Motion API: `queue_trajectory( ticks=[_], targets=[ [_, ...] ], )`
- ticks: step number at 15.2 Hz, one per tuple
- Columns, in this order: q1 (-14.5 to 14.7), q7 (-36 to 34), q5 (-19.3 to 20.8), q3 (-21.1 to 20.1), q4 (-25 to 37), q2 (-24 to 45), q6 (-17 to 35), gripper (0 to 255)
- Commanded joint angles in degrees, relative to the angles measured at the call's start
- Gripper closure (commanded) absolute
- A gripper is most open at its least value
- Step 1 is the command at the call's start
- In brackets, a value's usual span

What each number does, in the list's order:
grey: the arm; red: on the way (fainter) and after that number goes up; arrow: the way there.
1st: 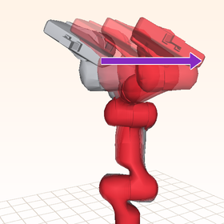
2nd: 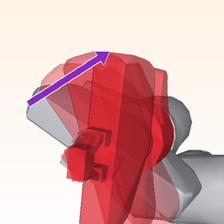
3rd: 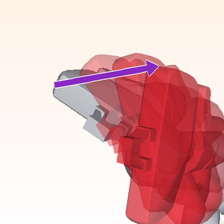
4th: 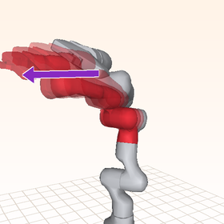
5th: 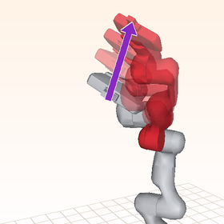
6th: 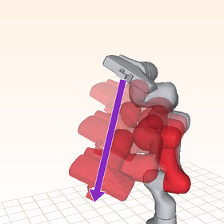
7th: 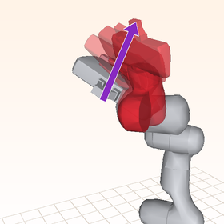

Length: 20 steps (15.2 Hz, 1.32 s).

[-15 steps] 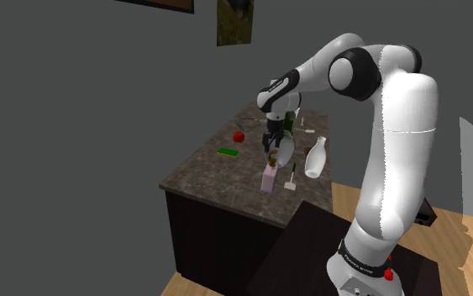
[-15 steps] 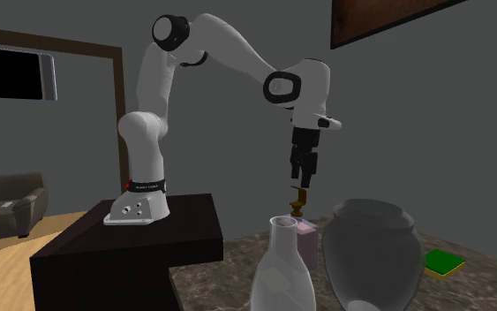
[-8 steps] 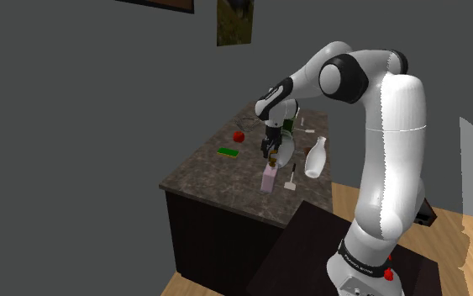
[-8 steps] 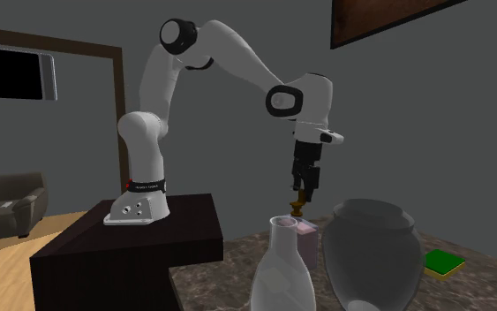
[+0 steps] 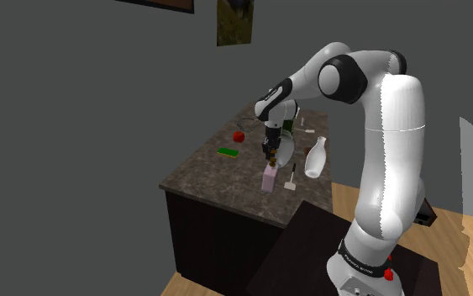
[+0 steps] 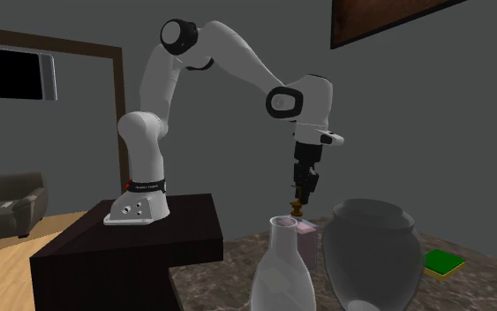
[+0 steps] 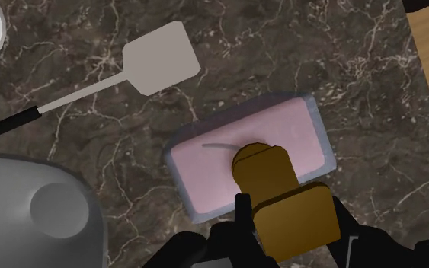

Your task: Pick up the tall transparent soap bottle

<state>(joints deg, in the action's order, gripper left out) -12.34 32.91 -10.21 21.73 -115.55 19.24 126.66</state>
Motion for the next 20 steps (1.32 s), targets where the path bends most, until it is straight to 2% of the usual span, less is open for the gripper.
queue_trajectory(
  ticks=[1,3,18,20],
  targets=[
    [0.01,-0.02,0.02,0.0,-0.06,0.01,-0.01,255],
    [-0.07,0.12,0.04,0.06,-0.17,-0.04,0.03,255],
    [0.88,-2.33,3.54,1.29,3.6,-6.63,-9.72,255],
    [0.89,-2.35,3.57,1.3,3.65,-6.69,-9.83,255]
  ],
)
